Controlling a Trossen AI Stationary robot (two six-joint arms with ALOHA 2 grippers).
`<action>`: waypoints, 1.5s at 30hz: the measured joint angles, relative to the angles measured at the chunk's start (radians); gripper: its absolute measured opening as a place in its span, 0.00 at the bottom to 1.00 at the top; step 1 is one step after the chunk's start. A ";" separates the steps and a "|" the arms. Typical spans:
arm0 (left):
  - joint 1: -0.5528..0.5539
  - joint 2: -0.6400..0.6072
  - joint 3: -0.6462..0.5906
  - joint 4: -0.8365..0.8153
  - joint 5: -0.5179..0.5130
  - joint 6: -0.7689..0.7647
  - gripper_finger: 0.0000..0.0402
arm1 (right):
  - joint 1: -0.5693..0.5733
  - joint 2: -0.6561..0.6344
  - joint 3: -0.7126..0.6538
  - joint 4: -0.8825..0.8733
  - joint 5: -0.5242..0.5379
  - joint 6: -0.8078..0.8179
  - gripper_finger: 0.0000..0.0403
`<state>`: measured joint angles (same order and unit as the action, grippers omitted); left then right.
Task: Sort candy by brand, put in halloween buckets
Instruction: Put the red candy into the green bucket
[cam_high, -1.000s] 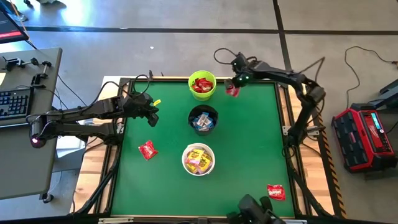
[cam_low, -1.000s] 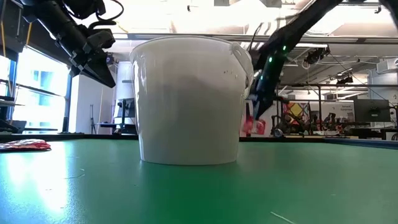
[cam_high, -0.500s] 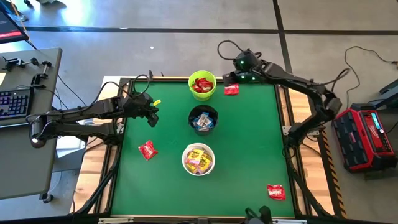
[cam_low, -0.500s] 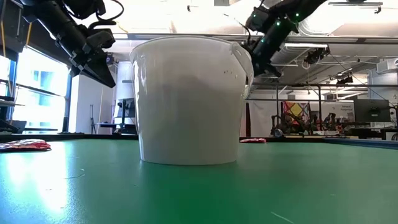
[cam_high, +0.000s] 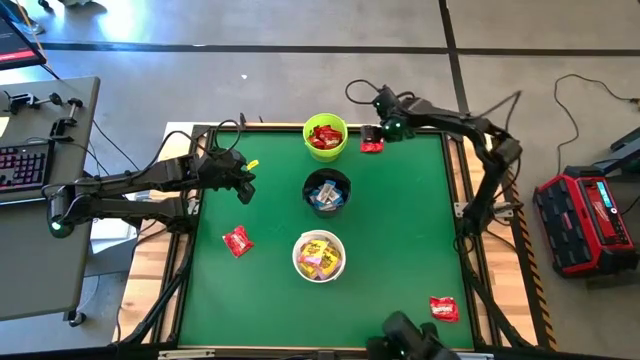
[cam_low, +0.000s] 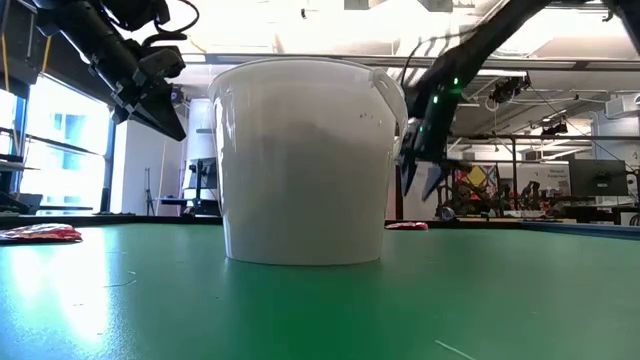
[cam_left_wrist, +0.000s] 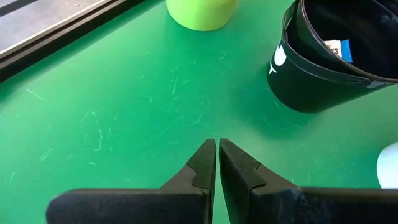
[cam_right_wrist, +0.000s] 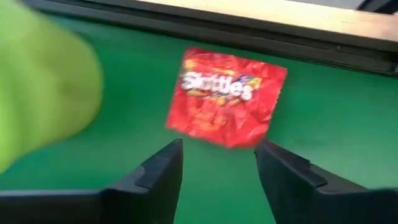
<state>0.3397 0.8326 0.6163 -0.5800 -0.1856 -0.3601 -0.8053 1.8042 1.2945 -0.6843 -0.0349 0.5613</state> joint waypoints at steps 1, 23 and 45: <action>0.000 0.000 0.000 0.000 0.000 -0.003 0.03 | -0.008 0.020 0.000 0.008 0.000 0.000 0.49; 0.000 0.000 0.000 0.000 0.000 -0.023 0.03 | -0.046 0.177 0.001 0.119 0.064 -0.023 0.51; 0.000 0.000 0.000 -0.007 0.000 -0.023 0.03 | -0.040 0.159 -0.002 0.134 0.043 -0.073 0.01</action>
<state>0.3397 0.8326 0.6163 -0.5873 -0.1852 -0.3828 -0.8454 1.9627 1.2926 -0.5498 0.0083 0.4884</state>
